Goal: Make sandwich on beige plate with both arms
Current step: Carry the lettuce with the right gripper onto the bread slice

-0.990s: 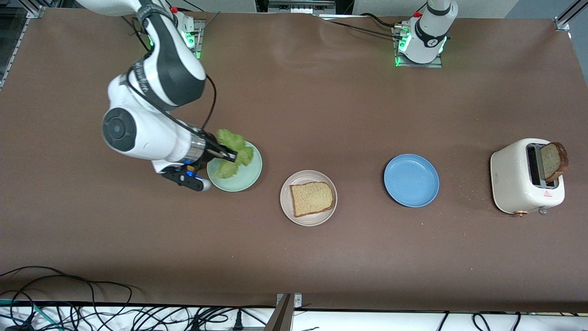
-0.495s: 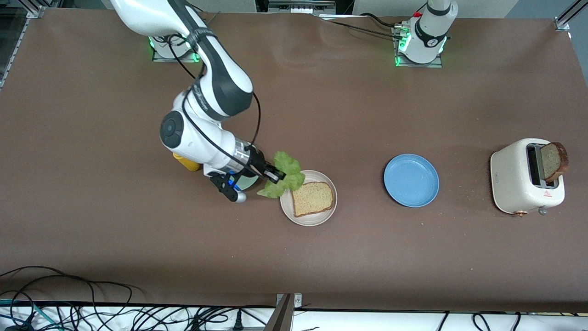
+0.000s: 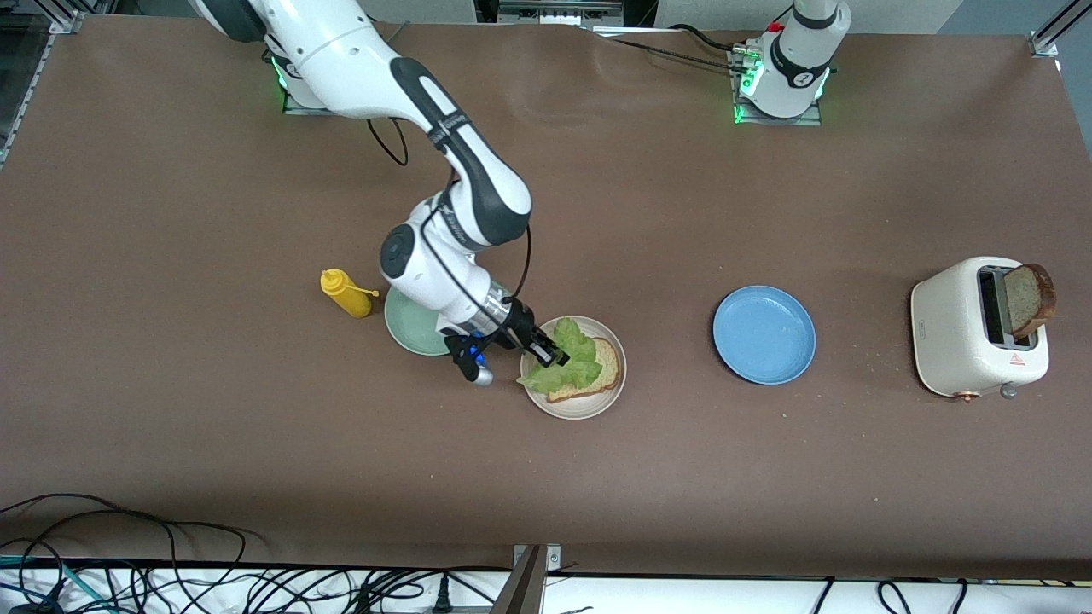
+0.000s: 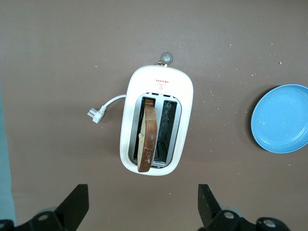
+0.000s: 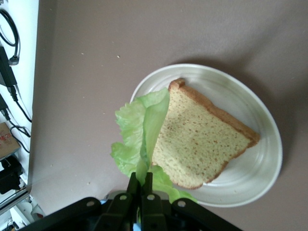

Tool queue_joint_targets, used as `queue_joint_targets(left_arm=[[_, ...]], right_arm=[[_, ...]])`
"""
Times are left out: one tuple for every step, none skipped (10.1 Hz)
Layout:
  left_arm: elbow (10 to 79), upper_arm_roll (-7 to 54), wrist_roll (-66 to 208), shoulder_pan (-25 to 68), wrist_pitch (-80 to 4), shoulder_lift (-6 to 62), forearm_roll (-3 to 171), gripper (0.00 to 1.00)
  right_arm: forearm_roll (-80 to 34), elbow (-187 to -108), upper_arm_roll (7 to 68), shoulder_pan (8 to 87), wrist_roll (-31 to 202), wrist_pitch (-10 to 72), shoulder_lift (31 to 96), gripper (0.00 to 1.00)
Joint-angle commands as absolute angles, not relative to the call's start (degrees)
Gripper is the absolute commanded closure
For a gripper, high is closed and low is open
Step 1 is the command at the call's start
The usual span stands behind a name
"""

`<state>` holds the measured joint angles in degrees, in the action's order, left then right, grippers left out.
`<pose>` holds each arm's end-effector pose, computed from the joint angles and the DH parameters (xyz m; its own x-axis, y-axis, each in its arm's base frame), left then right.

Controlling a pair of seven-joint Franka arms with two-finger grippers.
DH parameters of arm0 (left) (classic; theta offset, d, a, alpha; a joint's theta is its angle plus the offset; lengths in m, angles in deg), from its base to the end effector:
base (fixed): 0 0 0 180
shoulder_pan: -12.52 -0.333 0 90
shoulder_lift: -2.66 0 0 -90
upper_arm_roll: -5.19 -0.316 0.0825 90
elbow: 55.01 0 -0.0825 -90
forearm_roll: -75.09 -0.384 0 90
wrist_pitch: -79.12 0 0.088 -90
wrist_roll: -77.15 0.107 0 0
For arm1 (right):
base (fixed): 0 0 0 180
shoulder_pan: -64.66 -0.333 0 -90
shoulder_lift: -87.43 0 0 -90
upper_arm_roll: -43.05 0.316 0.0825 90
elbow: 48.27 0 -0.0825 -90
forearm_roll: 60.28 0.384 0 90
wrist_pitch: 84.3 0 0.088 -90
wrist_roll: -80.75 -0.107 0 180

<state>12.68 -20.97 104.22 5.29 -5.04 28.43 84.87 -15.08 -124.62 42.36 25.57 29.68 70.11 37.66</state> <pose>0.5977 0.2894 0.5422 0.9904 0.0722 -0.1176 0.0768 -0.9964 0.0352 0.6211 0.4655 0.2542 0.6960 -0.6635 -0.2745 -0.6760 -0.4766 -0.5620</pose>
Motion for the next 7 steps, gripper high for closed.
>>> queue_joint_targets(left_arm=[[12.6, -21.1, 105.2, 5.3, -4.4, 28.0, 86.2, 0.00], [12.6, -21.1, 105.2, 5.3, -4.4, 28.0, 86.2, 0.00], [12.6, -21.1, 105.2, 5.3, -4.4, 28.0, 86.2, 0.00], [12.6, -21.1, 105.1, 5.3, -4.4, 28.0, 86.2, 0.00], [12.6, -21.1, 105.2, 5.3, -4.4, 28.0, 86.2, 0.00], [12.6, -21.1, 105.2, 5.3, -4.4, 28.0, 86.2, 0.00], [12.7, -21.1, 105.2, 5.3, -4.4, 27.9, 86.2, 0.00]], right_arm=[[-13.4, -122.4, 42.6, 25.4, 30.0, 70.7, 36.5, 0.33], [-14.2, -122.5, 42.8, 24.9, 30.4, 70.8, 36.5, 0.00], [-16.6, -122.5, 42.7, 24.5, 31.5, 70.8, 36.7, 0.00], [-20.4, -122.6, 42.7, 24.5, 32.8, 70.8, 36.9, 0.00], [-24.5, -122.8, 42.7, 24.5, 32.9, 70.7, 36.9, 0.00], [-29.2, -123.3, 42.6, 24.4, 32.8, 70.4, 36.9, 0.00], [-31.7, -125.1, 42.6, 24.3, 32.8, 70.4, 37.2, 0.00]])
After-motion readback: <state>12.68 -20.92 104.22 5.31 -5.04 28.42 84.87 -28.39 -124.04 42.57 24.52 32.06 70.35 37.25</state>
